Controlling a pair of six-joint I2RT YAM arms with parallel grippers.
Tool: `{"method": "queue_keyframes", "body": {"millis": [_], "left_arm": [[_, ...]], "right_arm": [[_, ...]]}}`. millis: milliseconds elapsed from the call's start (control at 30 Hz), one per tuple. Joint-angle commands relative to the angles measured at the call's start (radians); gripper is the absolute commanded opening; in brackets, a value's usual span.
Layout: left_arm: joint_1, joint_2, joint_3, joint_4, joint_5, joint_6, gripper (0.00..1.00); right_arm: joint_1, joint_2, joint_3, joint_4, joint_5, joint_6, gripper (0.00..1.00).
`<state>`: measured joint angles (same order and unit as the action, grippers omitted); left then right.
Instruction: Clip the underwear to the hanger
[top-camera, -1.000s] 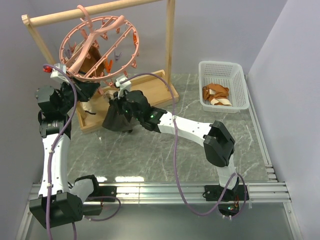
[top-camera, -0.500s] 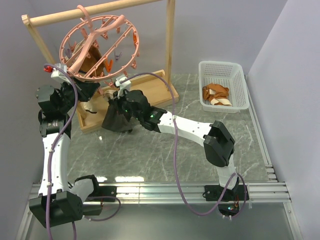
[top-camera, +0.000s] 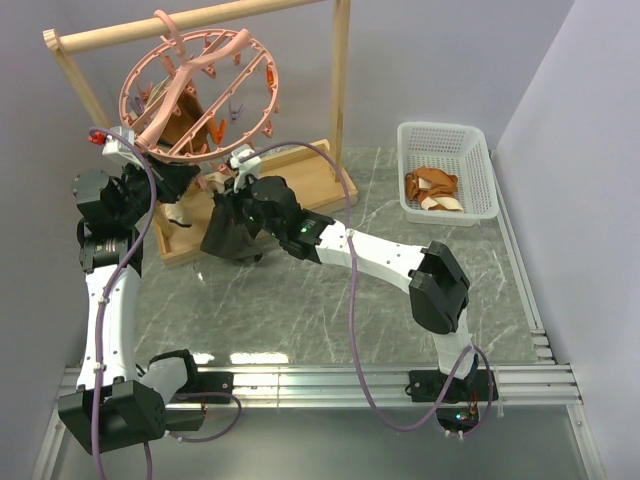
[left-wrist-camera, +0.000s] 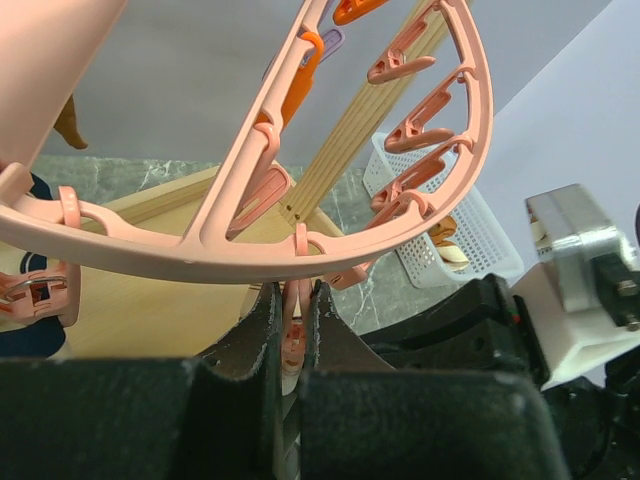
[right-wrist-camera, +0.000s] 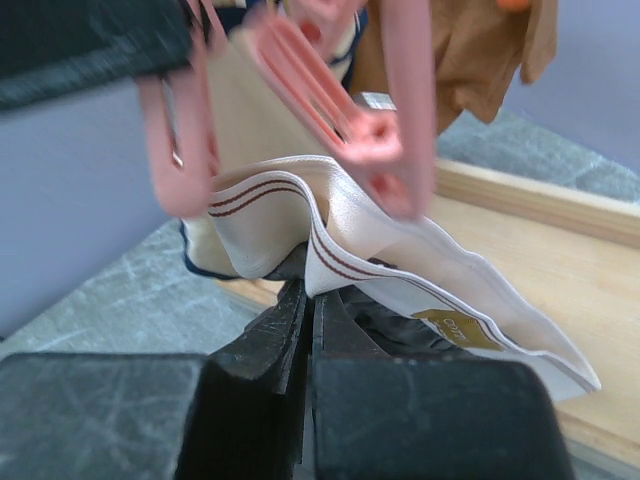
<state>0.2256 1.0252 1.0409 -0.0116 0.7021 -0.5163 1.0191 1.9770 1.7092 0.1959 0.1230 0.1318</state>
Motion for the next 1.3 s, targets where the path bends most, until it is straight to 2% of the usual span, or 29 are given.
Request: {"method": "queue_keyframes", "body": {"millis": [0,600,967,1133,1233,1267], "left_arm": [[-0.005,0.010,-0.015,-0.151,0.066,0.012,0.00],[-0.006,0.012,-0.013,-0.151,0.066,0.010,0.00],[-0.008,0.012,-0.001,-0.148,0.057,0.016,0.01],[-0.006,0.013,0.002,-0.142,0.054,0.013,0.11],[-0.006,0.016,0.010,-0.142,0.051,0.009,0.13],[-0.008,0.013,0.013,-0.142,0.050,0.010,0.18]], "right_arm": [[0.013,-0.067,0.066,0.056,-0.006,-0.006,0.00],[0.019,-0.075,0.087,0.065,-0.010,-0.006,0.00],[0.019,-0.058,0.156,0.040,-0.019,0.015,0.00],[0.018,-0.053,0.168,0.033,-0.039,0.031,0.00],[0.018,-0.049,0.175,0.027,-0.045,0.035,0.00],[0.019,-0.047,0.175,0.025,-0.049,0.035,0.00]]}}
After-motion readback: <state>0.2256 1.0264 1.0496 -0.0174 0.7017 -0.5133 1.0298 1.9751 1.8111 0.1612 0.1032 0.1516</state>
